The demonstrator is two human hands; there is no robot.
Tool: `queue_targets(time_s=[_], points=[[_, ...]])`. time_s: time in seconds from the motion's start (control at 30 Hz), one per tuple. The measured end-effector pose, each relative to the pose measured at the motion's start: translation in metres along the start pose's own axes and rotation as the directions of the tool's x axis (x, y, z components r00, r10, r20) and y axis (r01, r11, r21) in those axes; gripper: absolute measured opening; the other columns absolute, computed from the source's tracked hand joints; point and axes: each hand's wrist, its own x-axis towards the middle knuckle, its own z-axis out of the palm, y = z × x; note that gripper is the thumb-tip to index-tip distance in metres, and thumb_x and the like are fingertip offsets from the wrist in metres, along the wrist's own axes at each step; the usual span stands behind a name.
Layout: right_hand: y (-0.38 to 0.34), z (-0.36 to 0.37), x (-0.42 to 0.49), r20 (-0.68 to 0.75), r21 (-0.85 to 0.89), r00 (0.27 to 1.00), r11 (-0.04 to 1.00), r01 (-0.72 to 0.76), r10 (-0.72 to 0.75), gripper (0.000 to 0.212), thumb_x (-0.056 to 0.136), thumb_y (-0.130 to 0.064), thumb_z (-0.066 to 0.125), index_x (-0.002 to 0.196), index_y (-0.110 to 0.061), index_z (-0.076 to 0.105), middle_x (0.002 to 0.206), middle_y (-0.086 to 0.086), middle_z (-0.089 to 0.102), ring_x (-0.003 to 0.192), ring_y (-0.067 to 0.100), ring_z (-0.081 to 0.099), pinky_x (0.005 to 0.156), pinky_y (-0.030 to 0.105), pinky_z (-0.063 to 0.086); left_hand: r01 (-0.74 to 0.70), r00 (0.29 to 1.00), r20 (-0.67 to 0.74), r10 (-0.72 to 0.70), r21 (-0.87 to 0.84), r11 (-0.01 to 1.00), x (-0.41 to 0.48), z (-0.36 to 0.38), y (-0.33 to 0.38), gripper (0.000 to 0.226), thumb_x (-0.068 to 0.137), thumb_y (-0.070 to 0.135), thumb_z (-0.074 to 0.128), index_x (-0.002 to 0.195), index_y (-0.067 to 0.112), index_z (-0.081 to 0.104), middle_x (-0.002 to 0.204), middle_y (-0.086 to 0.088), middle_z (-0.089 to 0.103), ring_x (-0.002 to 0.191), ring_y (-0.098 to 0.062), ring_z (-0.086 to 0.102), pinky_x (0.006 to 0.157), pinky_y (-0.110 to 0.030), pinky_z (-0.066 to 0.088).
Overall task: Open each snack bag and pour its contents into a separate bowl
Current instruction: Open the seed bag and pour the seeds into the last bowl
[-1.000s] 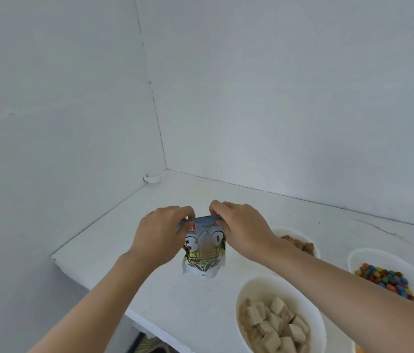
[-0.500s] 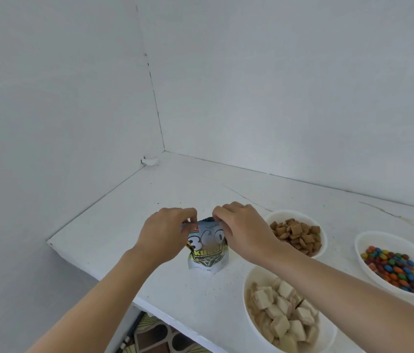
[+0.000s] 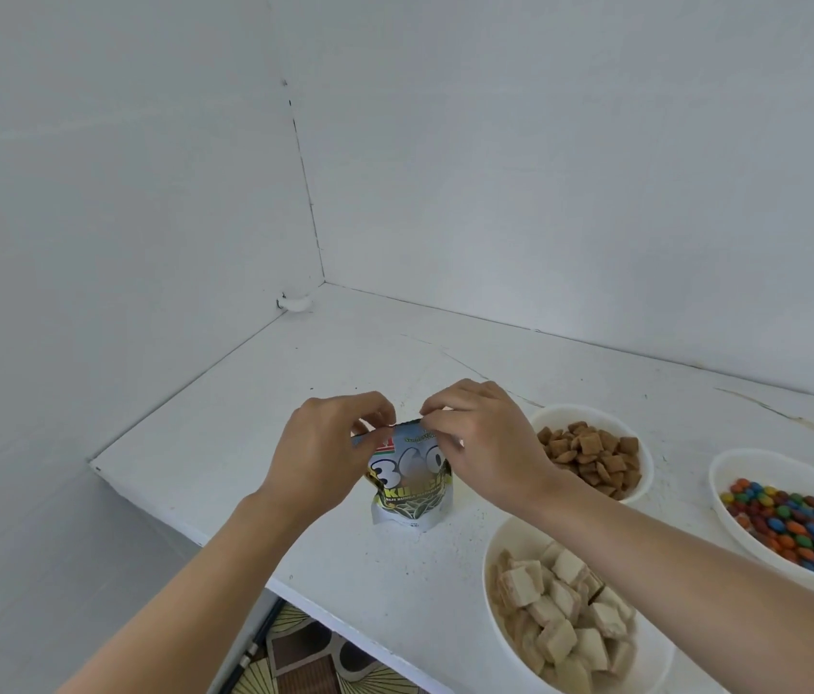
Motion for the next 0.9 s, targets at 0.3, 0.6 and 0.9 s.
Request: queue_targets(time_s=[0.3,0.6,0.9], points=[[0.005,-0.009,-0.001,-0.032,-0.011,0.999,1.0,-0.01,0.01,0.018,0.072,0.004,0.078,0.08,-0.013,0.079,0.083,-0.006,0.07,0.079,0.019,0.065,0.066,0.028,0.052,0.032,0.999,0.039,-0.032,0.011,0.999,0.002,-0.002,-0.001,0.016,0.083,0.022,0.079,0.078,0.033,0.068,0.076,0.019,0.07,0.076,-0.003,0.07,0.069,-0.034,0.057],[0.004,-0.01,-0.002,0.007,0.021,0.999,0.998,-0.053,0.053,0.011,0.082,-0.003,0.071,0.082,-0.013,0.072,0.085,-0.004,0.062,0.083,0.017,0.057,0.061,0.027,0.047,0.074,0.996,0.045,-0.075,0.012,0.997,-0.002,-0.002,-0.005,0.015,0.083,0.032,0.081,0.078,0.031,0.067,0.079,0.018,0.069,0.08,-0.005,0.069,0.069,-0.03,0.054],[-0.001,0.006,0.004,0.129,0.084,0.991,0.995,-0.059,0.048,0.005,0.086,-0.017,0.067,0.088,-0.019,0.063,0.09,-0.012,0.06,0.096,0.013,0.048,0.087,0.038,0.041,-0.014,0.998,0.057,0.011,0.055,0.998,-0.001,0.006,-0.007,0.012,0.09,0.027,0.073,0.099,0.025,0.079,0.091,0.008,0.074,0.083,-0.015,0.066,0.073,-0.037,0.054]])
